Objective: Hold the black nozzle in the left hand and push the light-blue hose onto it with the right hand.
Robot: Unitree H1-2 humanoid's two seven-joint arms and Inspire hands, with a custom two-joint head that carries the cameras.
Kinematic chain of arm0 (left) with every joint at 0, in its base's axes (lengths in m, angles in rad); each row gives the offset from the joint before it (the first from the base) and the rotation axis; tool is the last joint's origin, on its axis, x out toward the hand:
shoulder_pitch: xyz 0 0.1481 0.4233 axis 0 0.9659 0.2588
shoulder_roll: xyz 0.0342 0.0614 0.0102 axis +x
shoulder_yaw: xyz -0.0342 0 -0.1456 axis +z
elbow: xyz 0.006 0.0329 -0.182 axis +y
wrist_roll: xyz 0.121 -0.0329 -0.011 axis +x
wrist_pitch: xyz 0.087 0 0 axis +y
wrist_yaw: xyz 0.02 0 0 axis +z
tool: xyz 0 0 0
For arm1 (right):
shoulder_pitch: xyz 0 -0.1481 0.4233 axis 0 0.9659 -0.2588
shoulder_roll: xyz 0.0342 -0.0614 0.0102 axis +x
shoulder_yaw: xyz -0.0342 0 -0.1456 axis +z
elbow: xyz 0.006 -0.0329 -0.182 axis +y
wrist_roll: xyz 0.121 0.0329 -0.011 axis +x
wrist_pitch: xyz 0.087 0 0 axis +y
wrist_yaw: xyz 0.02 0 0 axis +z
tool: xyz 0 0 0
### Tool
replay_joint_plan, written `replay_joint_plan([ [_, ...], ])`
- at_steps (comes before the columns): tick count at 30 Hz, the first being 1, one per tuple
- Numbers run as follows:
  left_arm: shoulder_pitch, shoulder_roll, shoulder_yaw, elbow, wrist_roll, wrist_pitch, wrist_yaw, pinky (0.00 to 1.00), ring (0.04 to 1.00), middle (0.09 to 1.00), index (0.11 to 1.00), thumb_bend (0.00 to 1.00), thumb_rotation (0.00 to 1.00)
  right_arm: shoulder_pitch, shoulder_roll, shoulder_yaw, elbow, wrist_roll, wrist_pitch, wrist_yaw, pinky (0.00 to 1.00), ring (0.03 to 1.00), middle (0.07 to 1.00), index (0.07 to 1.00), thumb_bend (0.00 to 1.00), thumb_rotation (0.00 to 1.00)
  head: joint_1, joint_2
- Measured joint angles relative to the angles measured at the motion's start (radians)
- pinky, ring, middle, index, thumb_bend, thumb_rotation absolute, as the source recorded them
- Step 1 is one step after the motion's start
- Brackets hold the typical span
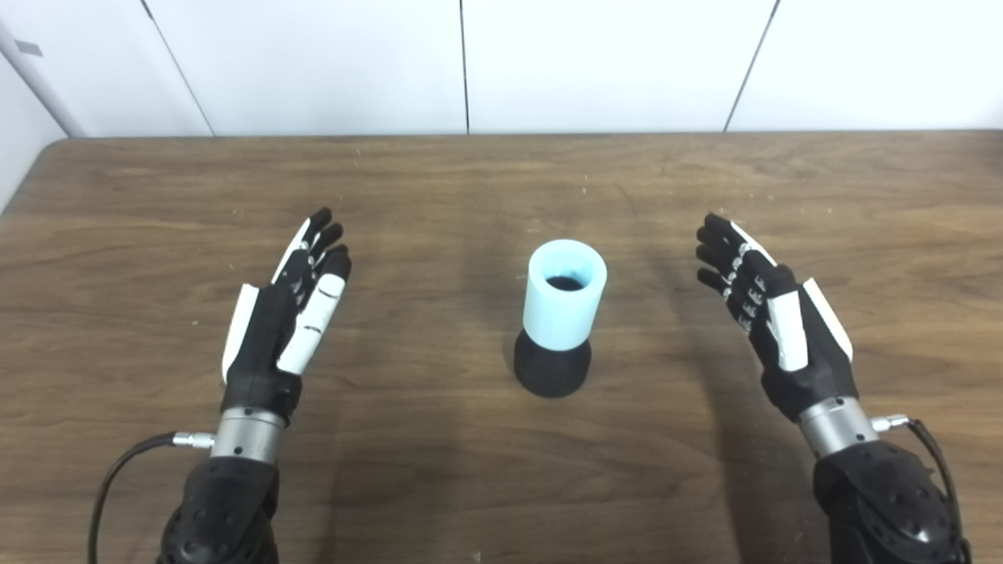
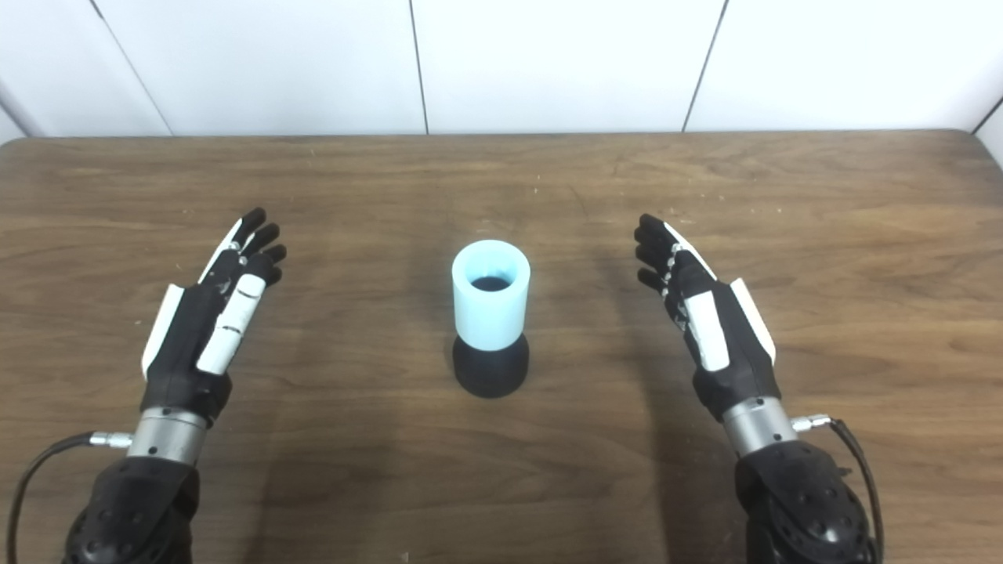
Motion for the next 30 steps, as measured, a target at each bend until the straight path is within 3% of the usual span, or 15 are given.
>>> replay_joint_plan([
  [2, 0.001, 0.000, 0.007, 0.020, -0.011, -0.032, 0.007, 0.91, 0.912, 0.949, 0.908, 0.44, 0.86, -0.007, -0.001, 0.003, 0.021, 0.003, -0.013, -0.010, 0.93, 0.946, 0.932, 0.917, 0.63, 1.00, 0.005, -0.023],
  [5, 0.002, 0.000, 0.018, 0.052, -0.024, -0.067, 0.015, 0.91, 0.915, 0.951, 0.906, 0.44, 0.87, -0.018, -0.001, 0.009, 0.055, 0.003, -0.034, -0.032, 0.93, 0.948, 0.936, 0.922, 0.63, 1.00, 0.005, -0.023],
  [8, 0.000, 0.000, 0.034, 0.114, -0.056, -0.126, 0.034, 0.93, 0.918, 0.948, 0.902, 0.44, 0.87, -0.031, -0.002, 0.012, 0.108, 0.004, -0.073, -0.048, 0.95, 0.961, 0.946, 0.935, 0.62, 1.00, 0.011, -0.061],
  [14, -0.007, -0.003, 0.049, 0.191, -0.085, -0.193, 0.078, 0.95, 0.920, 0.944, 0.900, 0.45, 0.88, -0.040, -0.002, 0.029, 0.174, 0.007, -0.124, -0.069, 0.97, 0.978, 0.956, 0.942, 0.61, 1.00, 0.015, -0.081],
  [24, -0.005, -0.008, 0.043, 0.238, -0.096, -0.243, 0.111, 0.95, 0.920, 0.937, 0.903, 0.45, 0.86, -0.027, 0.004, 0.049, 0.200, -0.028, -0.204, -0.119, 0.95, 0.963, 0.947, 0.944, 0.57, 1.00, 0.017, -0.139],
  [30, -0.001, -0.004, 0.042, 0.276, -0.129, -0.300, 0.099, 0.96, 0.934, 0.951, 0.911, 0.45, 0.85, -0.020, 0.006, 0.051, 0.247, -0.075, -0.301, -0.161, 0.94, 0.940, 0.928, 0.935, 0.58, 1.00, -0.005, -0.184],
])
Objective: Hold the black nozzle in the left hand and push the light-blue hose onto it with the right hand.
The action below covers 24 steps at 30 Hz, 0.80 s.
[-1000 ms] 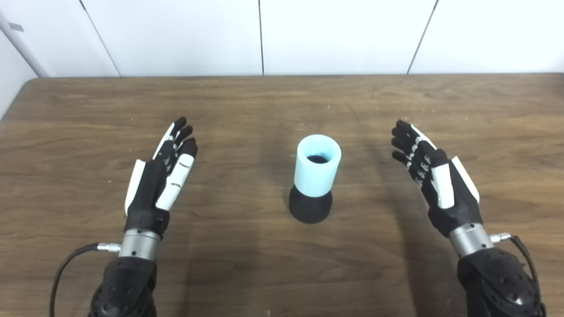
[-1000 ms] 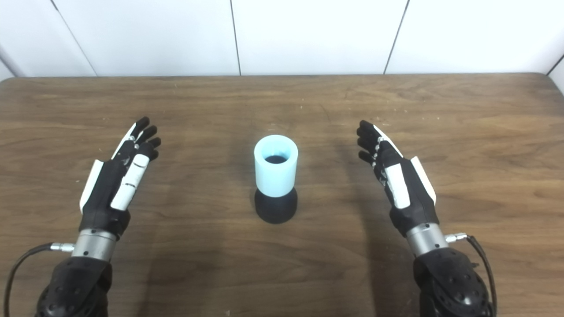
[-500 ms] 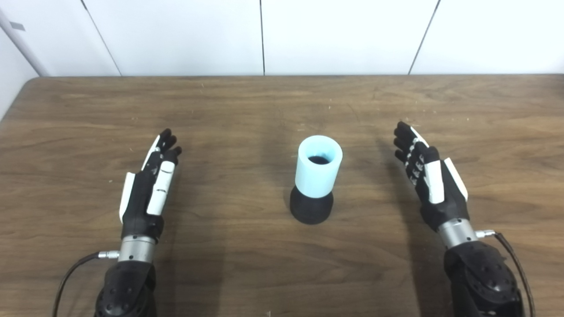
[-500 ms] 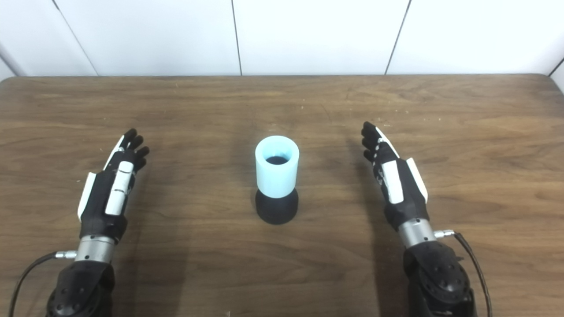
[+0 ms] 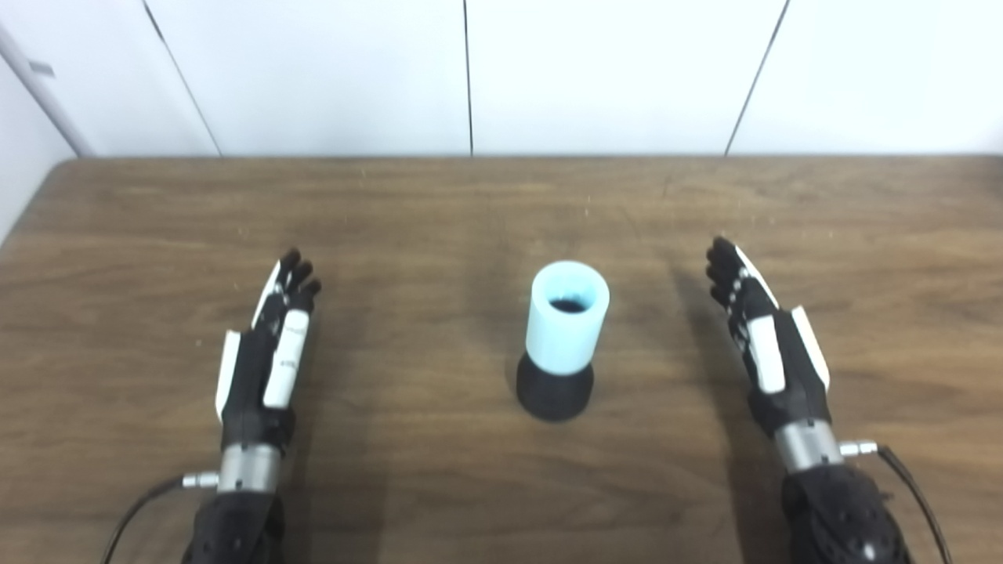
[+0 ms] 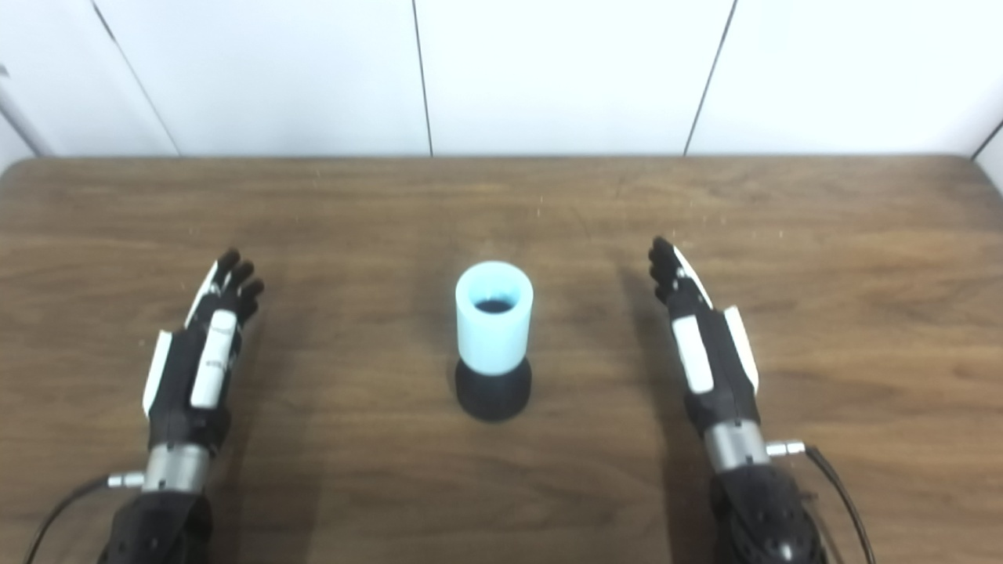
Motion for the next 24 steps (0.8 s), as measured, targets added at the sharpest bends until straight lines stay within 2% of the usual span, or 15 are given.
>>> replay_joint_plan([
  [6, 0.004, 0.002, 0.007, 0.015, -0.003, -0.016, -0.011, 0.95, 0.922, 0.939, 0.911, 0.45, 0.85, 0.010, -0.004, -0.005, 0.030, -0.008, -0.029, -0.014, 0.92, 0.944, 0.927, 0.929, 0.59, 1.00, -0.006, -0.011],
  [24, 0.005, 0.003, 0.008, 0.014, -0.003, -0.015, -0.016, 0.95, 0.928, 0.954, 0.923, 0.46, 0.81, 0.016, -0.006, -0.007, 0.031, 0.035, -0.031, -0.026, 0.93, 0.953, 0.935, 0.933, 0.58, 1.00, -0.003, -0.026],
])
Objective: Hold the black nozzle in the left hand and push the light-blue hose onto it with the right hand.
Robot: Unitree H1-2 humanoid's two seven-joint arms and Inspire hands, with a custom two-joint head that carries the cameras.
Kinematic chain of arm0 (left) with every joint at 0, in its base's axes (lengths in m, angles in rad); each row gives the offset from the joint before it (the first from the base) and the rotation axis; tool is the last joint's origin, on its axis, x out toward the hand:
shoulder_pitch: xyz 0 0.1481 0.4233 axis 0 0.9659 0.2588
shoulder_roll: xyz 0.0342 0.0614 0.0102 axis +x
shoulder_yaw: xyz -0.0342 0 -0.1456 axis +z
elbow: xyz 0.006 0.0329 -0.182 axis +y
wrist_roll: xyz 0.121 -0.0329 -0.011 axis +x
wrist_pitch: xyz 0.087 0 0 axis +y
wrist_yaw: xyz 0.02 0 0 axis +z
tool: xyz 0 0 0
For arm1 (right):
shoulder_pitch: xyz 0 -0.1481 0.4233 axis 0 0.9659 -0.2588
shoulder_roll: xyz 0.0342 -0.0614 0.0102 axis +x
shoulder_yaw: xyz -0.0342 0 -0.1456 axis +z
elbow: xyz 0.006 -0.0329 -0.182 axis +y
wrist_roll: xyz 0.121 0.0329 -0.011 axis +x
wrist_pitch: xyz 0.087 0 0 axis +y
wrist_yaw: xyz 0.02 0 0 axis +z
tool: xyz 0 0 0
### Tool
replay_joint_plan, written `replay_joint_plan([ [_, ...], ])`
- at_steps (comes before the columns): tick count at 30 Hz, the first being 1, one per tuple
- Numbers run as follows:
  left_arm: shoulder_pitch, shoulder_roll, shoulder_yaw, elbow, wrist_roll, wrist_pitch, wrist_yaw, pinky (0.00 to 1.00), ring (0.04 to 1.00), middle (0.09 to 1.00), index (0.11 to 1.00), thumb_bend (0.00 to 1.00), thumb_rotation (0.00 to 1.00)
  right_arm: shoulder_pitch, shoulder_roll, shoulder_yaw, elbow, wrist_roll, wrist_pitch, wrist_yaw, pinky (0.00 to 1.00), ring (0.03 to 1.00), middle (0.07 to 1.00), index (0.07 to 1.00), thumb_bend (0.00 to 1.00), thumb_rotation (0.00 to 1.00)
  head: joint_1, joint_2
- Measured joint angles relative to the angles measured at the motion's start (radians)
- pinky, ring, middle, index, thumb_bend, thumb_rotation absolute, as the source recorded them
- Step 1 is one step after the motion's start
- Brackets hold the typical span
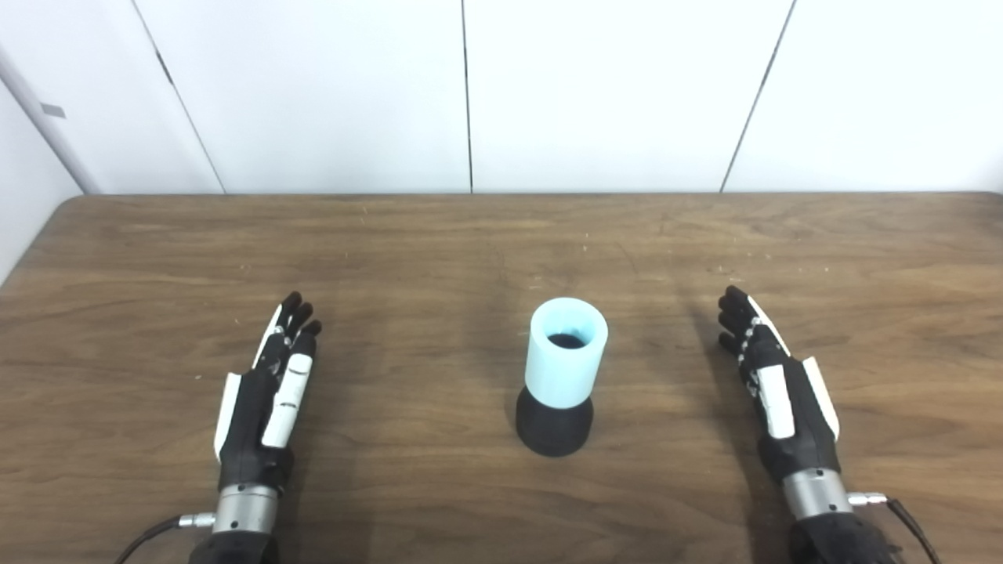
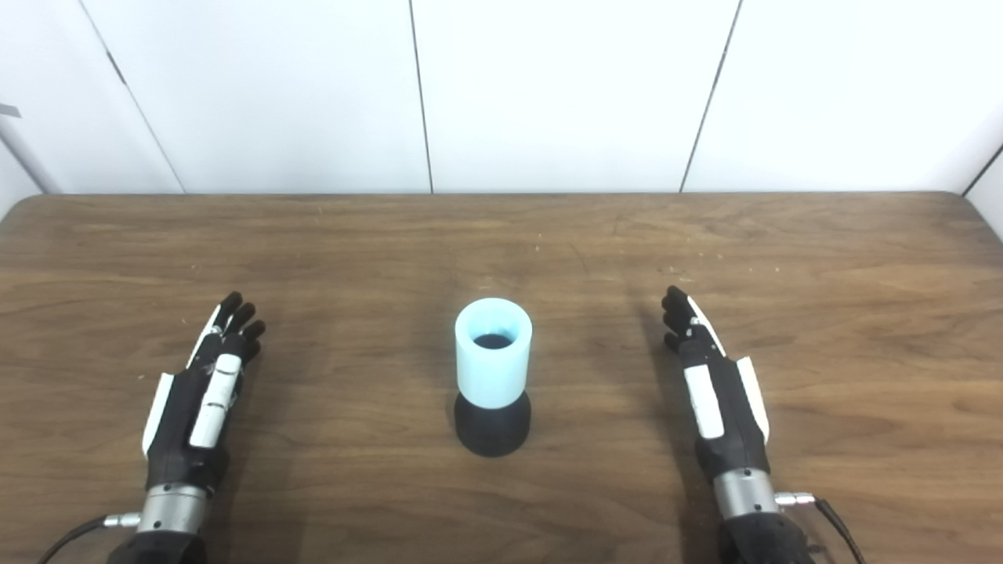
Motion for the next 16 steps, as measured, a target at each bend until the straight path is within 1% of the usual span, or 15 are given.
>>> replay_joint_plan([
  [7, 0.001, 0.000, -0.001, 0.000, 0.005, -0.005, -0.003, 0.95, 0.928, 0.954, 0.922, 0.45, 0.81, 0.000, -0.001, 0.001, 0.000, 0.030, 0.000, 0.003, 0.94, 0.961, 0.940, 0.935, 0.59, 1.00, -0.002, 0.003],
  [11, 0.001, 0.001, -0.001, 0.001, 0.010, -0.023, -0.004, 0.95, 0.927, 0.953, 0.922, 0.45, 0.81, 0.000, -0.001, 0.001, 0.000, 0.042, 0.000, 0.005, 0.95, 0.972, 0.945, 0.937, 0.60, 1.00, -0.005, 0.003],
  [16, 0.002, 0.002, -0.001, 0.001, 0.016, -0.028, -0.006, 0.95, 0.927, 0.952, 0.921, 0.45, 0.81, 0.000, -0.002, 0.000, 0.000, 0.059, 0.000, 0.009, 0.96, 0.976, 0.945, 0.938, 0.62, 1.00, -0.006, 0.006],
])
